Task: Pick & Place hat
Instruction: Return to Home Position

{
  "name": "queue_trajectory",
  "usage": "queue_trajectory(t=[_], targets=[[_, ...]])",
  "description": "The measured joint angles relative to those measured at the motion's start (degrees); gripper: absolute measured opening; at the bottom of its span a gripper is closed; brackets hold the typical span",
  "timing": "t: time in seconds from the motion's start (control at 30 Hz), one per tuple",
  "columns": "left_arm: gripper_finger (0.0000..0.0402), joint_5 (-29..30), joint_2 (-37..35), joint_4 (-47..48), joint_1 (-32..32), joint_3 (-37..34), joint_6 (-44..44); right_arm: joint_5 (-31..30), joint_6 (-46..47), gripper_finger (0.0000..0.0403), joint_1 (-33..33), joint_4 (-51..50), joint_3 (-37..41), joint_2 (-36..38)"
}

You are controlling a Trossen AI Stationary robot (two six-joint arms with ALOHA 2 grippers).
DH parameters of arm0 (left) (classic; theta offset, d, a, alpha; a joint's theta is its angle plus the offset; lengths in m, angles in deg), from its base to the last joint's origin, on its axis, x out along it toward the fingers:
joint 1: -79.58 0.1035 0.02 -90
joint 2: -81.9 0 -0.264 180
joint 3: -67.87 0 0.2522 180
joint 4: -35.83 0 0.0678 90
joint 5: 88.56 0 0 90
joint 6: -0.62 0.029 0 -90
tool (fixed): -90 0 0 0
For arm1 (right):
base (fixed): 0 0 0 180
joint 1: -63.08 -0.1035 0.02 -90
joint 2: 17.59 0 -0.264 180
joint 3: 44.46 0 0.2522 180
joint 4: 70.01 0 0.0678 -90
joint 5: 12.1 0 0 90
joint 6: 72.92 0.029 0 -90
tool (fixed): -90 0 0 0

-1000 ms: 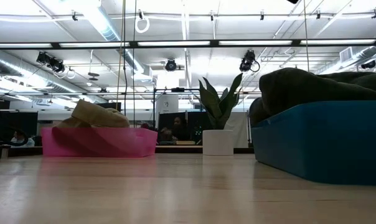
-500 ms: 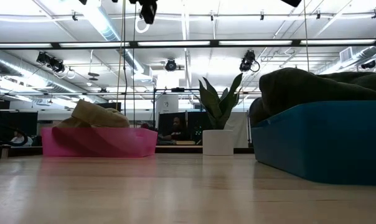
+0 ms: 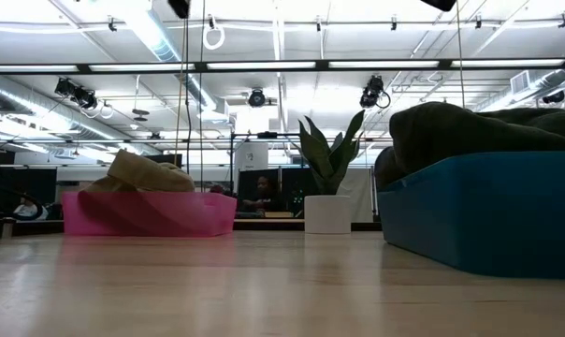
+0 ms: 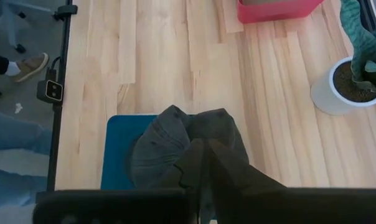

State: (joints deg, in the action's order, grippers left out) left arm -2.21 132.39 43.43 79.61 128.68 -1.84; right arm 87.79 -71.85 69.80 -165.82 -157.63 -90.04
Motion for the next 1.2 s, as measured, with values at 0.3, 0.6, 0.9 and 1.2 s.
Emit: queue_trajectory(t=[0.3, 0.6, 0.9, 1.2], targets=[[0.0001, 3.6, -15.5, -0.4, 0.1, -9.2, 0.2, 0.0, 0.0, 0.0027, 0.0, 0.2, 0.0, 0.0], [0.0001, 4.0, -25.7, 0.9, 0.1, -13.9, 0.2, 0.0, 0.0, 0.0027, 0.0, 0.2, 0.0, 0.0], [0.0001, 4.0, -36.6, 3.0, 0.1, -19.1, 0.2, 0.0, 0.7, 0.0027, 0.0, 0.2, 0.0, 0.0], [0.0001, 4.1, -47.9, 3.0, 0.1, -25.0, 0.3, 0.0, 1.5, 0.0027, 0.0, -0.1, 0.0, 0.0]])
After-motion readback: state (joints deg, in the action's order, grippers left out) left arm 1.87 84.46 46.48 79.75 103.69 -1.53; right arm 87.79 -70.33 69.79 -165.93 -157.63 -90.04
